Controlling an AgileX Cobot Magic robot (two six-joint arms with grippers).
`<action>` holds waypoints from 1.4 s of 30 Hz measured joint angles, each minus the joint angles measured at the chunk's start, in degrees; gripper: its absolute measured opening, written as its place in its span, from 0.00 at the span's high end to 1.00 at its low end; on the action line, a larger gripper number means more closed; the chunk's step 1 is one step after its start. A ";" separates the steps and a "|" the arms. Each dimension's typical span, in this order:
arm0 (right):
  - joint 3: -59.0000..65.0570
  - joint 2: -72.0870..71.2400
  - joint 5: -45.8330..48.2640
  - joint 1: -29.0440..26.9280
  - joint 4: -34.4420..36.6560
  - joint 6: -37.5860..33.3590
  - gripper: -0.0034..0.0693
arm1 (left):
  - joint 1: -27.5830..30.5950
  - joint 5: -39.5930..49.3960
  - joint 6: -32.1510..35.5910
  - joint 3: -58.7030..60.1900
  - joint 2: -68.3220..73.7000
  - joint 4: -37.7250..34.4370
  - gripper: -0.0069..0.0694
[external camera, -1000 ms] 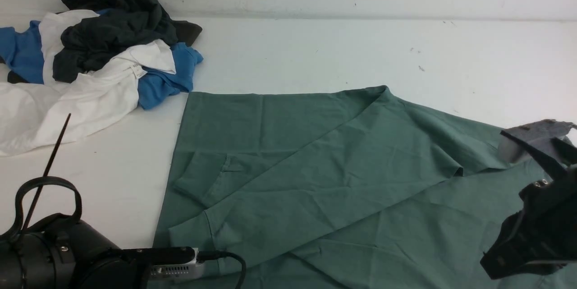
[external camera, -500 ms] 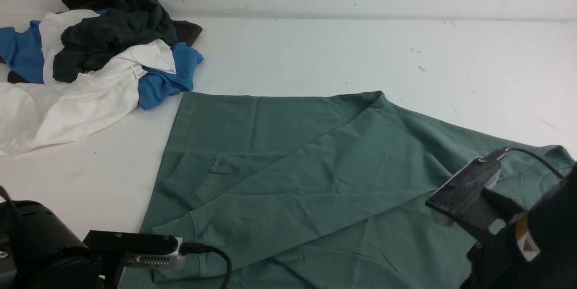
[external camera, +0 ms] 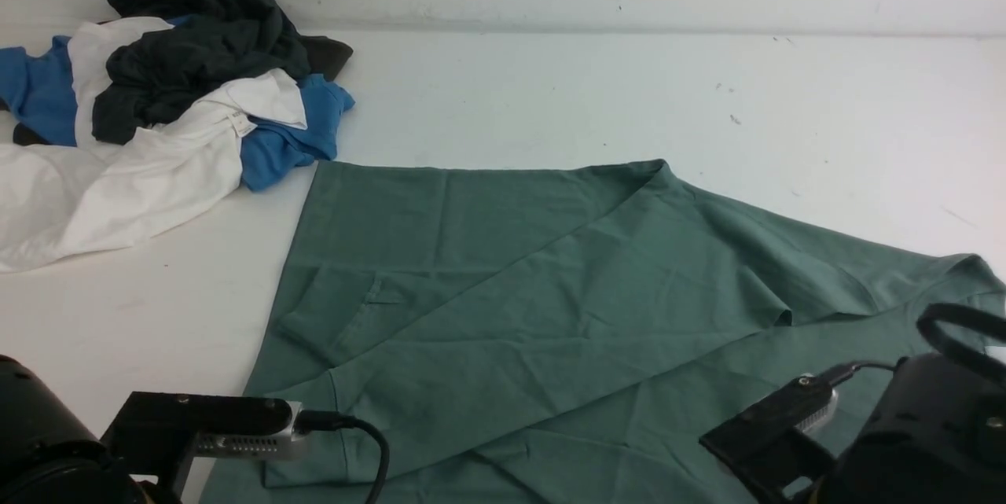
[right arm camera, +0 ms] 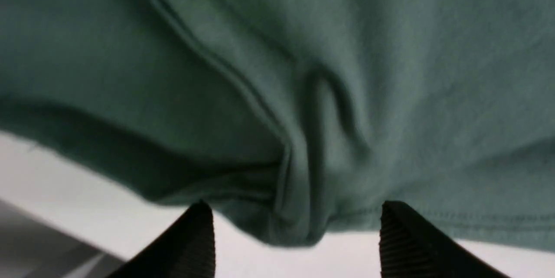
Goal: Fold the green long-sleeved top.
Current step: Use both arms simultaneously to clamp the lower edge of the clothing fabric, then use both arms to drag the lower edge of the fabric forward and fold it over the upper edge
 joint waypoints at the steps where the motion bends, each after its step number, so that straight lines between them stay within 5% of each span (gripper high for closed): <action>1: 0.06 0.46 -0.52 0.00 -0.53 0.52 0.31 | 0.00 0.06 0.05 0.00 0.00 0.05 0.88; 5: 0.20 2.24 -2.27 0.00 -3.05 2.47 0.40 | 0.00 0.49 0.26 0.00 -0.06 0.11 0.88; 9: 0.20 4.19 -2.63 0.00 -2.38 0.13 0.63 | 0.00 0.60 0.31 0.00 -0.06 -0.01 0.88; 11: 0.20 4.23 -1.86 0.00 -0.67 -2.99 0.83 | 0.00 1.11 0.31 0.00 -0.22 -0.45 0.88; 14: 0.20 3.33 -0.39 0.05 1.07 -5.15 0.92 | 0.00 3.19 0.43 0.00 -1.49 -1.98 0.88; 19: -0.38 -2.49 4.71 0.05 1.07 -6.06 0.94 | 0.13 6.15 0.82 -1.05 -7.55 -3.55 0.88; 26: -10.11 -8.42 14.45 -0.55 -7.97 -6.13 0.94 | 5.45 9.46 2.51 -13.81 -9.40 0.22 0.88; 32: -28.49 -4.62 17.15 -9.99 -11.95 -12.04 0.94 | 14.94 12.09 10.36 -32.99 -0.77 1.63 0.88; 42: -63.89 20.41 19.23 -24.93 -3.35 -25.50 0.94 | 27.30 13.35 19.72 -66.77 29.55 -3.55 0.88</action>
